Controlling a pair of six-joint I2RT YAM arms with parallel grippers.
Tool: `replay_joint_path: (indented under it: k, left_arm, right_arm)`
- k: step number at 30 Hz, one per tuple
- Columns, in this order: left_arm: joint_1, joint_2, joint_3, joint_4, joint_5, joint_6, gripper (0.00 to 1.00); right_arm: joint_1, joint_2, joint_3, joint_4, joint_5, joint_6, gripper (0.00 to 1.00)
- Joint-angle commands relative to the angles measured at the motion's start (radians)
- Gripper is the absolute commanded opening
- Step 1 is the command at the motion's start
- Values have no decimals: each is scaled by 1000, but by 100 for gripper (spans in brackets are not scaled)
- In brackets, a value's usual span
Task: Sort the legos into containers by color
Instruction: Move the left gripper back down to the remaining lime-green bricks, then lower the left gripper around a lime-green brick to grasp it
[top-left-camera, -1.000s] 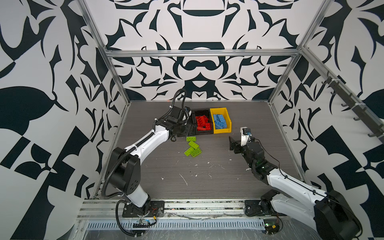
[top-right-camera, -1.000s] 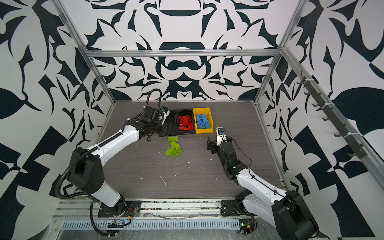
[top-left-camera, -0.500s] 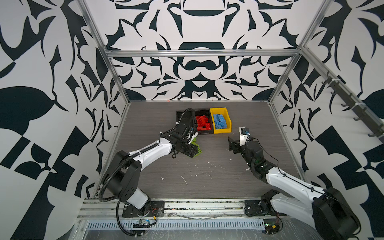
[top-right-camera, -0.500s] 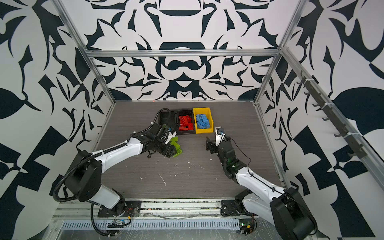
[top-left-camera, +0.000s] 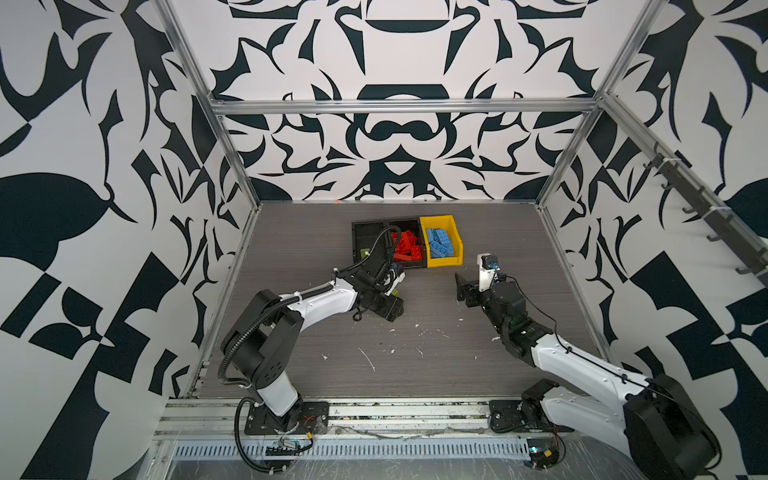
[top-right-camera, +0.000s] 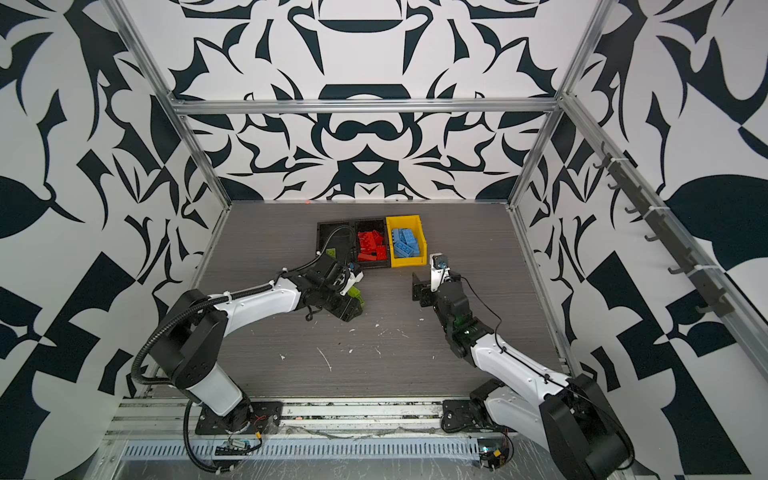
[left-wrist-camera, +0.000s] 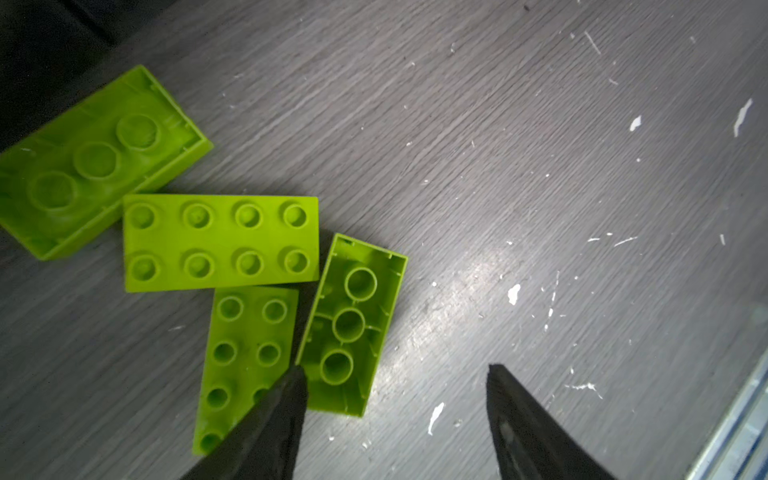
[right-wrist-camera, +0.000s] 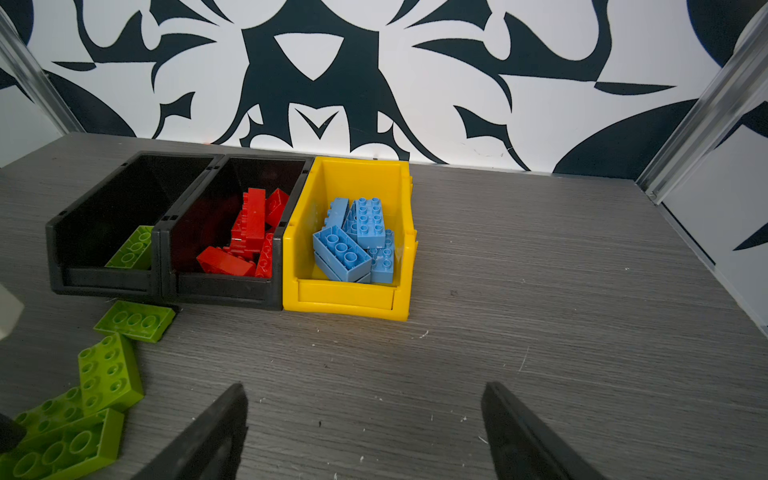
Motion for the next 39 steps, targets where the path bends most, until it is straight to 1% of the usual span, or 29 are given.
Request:
replay_joint_path:
  k: [1,6,9,12,18,26,34,39]
  left_arm:
    - [-10,15,-11,8,-45,10,72]
    - [-17,29,-12,8,-64,6,72]
    - [-30,40,-12,5,-93,9,72]
    - [-35,47,-10,8,-94,7,72]
    - [-76,59,-5,12,-119,10,67]
    - [-79,65,-1,14,-167,2,55]
    - [-79,64,-4,17,-182,0,46]
    - [-79,51,-5,22,-190,-2,37]
  right_arm:
    - [-1,0,41,10,-7,12,90]
    - [-1,8,42,10,-16,13,90]
    - [-2,12,44,9,-16,11,90]
    - [-1,15,44,10,-15,11,90]
    - [-1,20,48,9,-19,11,90]
    - [-1,18,47,10,-24,10,90]
    - [-1,17,48,9,-28,11,90]
    - [-1,20,48,10,-30,11,90]
